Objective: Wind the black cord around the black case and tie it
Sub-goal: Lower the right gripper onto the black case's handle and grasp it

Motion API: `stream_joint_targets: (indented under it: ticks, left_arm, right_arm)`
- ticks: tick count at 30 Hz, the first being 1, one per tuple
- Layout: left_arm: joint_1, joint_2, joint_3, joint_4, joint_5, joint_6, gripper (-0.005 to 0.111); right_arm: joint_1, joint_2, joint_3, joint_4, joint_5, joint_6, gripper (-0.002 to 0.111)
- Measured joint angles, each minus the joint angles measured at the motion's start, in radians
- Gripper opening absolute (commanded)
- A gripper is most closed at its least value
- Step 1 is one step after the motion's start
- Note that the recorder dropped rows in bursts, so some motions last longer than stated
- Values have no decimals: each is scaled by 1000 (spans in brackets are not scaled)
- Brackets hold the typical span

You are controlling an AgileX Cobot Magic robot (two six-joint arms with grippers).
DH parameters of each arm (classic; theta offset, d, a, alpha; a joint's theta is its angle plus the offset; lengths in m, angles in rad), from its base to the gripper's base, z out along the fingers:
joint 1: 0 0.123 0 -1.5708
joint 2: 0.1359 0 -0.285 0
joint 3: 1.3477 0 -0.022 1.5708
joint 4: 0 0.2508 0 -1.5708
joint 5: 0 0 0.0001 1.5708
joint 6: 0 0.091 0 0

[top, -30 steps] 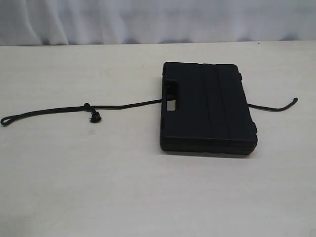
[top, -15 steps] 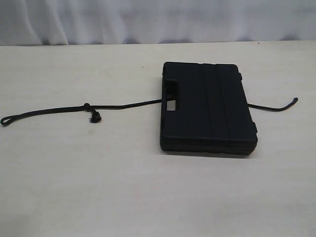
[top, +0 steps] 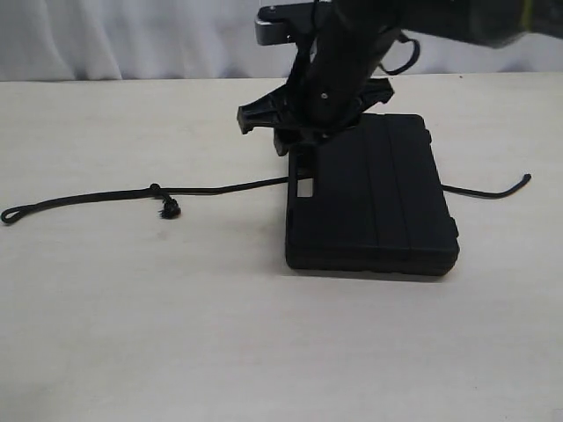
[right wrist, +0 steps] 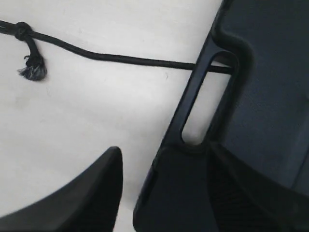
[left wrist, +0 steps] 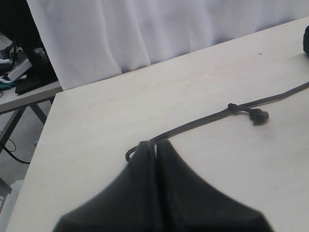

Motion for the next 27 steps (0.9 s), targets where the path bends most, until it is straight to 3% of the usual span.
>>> stream_joint_targets:
  ticks: [8,14,27]
  left_arm:
    - [0,0,0,0,0,0,0]
    - [0,0,0,0,0,0,0]
    - [0,0,0,0,0,0,0]
  right_arm:
    - [4,234,-185,-65,34,103,50]
    - [4,295,-194,-160,27,190,50]
    - [4,387,-200,-163,-38,203,46]
